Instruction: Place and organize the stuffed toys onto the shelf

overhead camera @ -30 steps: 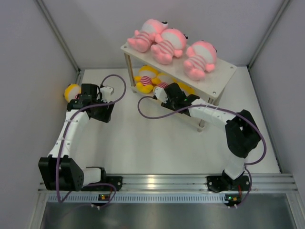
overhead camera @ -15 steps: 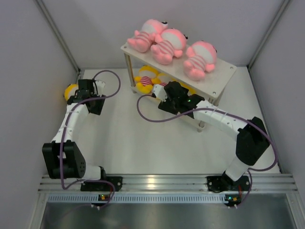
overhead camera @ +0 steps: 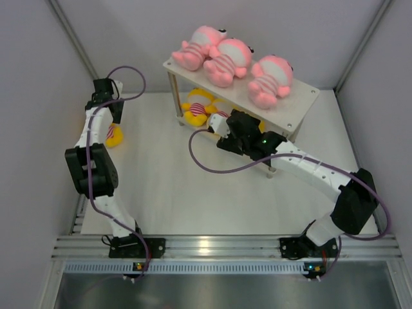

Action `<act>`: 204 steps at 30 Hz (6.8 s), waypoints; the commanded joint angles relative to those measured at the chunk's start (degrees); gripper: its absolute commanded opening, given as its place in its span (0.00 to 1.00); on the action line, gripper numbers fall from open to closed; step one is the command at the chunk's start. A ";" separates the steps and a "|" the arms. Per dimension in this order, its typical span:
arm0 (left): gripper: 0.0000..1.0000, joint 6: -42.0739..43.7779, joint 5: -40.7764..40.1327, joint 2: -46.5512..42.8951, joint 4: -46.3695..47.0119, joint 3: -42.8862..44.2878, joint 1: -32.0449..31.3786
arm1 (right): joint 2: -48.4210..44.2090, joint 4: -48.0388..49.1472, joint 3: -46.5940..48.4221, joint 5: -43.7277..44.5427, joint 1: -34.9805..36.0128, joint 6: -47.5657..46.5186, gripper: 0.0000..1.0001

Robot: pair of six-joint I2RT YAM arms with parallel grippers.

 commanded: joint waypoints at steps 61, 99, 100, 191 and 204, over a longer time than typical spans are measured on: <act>0.00 0.98 42.91 -11.67 -11.43 -14.81 -5.66 | -11.06 -0.34 2.51 -16.96 9.79 2.66 0.99; 0.40 -3.85 46.98 -30.50 -25.60 -14.73 -18.50 | 10.30 -2.09 15.70 -28.94 19.99 9.44 0.00; 0.53 -3.85 44.71 -30.59 -25.77 -14.47 -18.50 | 8.73 -3.93 15.88 -27.62 20.07 9.52 0.00; 0.62 -0.77 36.60 -31.46 -27.27 -17.71 -17.88 | -3.95 -22.76 -4.69 -6.00 -6.56 3.02 0.63; 0.62 0.72 36.42 -31.99 -28.15 -18.33 -17.88 | -0.34 -15.46 -8.20 -0.36 -6.73 1.70 0.15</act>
